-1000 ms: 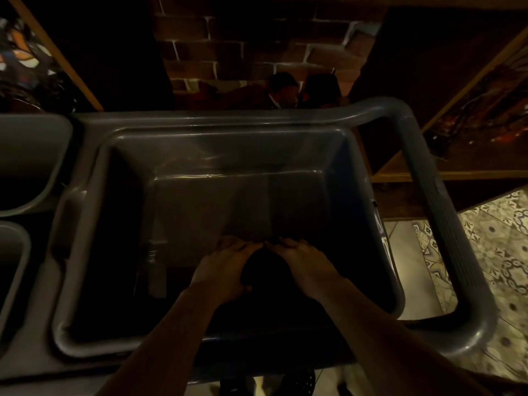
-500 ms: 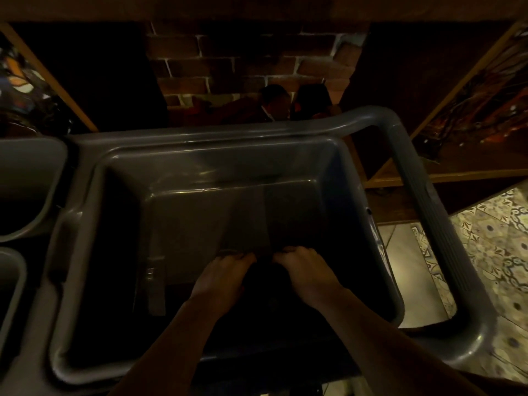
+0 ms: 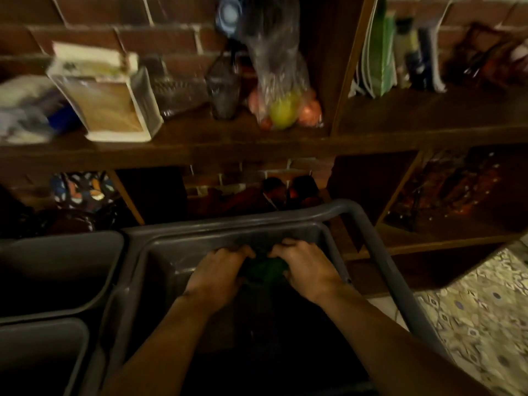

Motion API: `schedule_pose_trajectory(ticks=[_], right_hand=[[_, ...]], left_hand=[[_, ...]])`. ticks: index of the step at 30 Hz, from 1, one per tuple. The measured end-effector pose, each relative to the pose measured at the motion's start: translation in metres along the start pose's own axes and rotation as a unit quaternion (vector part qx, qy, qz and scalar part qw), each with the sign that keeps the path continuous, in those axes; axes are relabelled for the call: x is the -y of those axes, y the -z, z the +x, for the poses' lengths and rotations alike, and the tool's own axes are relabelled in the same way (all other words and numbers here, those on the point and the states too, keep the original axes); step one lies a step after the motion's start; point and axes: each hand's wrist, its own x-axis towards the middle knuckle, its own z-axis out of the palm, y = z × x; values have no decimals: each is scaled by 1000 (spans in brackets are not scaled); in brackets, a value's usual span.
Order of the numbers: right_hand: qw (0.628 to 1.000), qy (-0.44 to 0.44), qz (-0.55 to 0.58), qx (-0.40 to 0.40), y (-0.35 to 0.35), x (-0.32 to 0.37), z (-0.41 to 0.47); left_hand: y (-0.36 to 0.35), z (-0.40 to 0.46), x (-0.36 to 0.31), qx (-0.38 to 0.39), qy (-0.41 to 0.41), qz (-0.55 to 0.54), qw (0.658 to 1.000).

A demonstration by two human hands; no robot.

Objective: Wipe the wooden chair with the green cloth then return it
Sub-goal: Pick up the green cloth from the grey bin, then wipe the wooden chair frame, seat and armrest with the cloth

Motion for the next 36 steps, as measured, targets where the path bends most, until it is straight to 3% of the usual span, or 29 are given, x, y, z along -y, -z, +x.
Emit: schedule_pose_trajectory(ticks=[16,23,30,36], right_hand=[[965,61,-60,-247,187,59,-22],[946,47,-98,-305,248,68,-45],[926,-19,-143,-348,295,47,-89],[903,-126,-181,-369,324,-5,-167]], left_hand=[[206,-16,-62,-190,-77,85,975],[264,-21,-95,-241,-124,87,959],[292,-4,-154,-261,-203,90,940],[282,20,-251,-264,-306,61,913]])
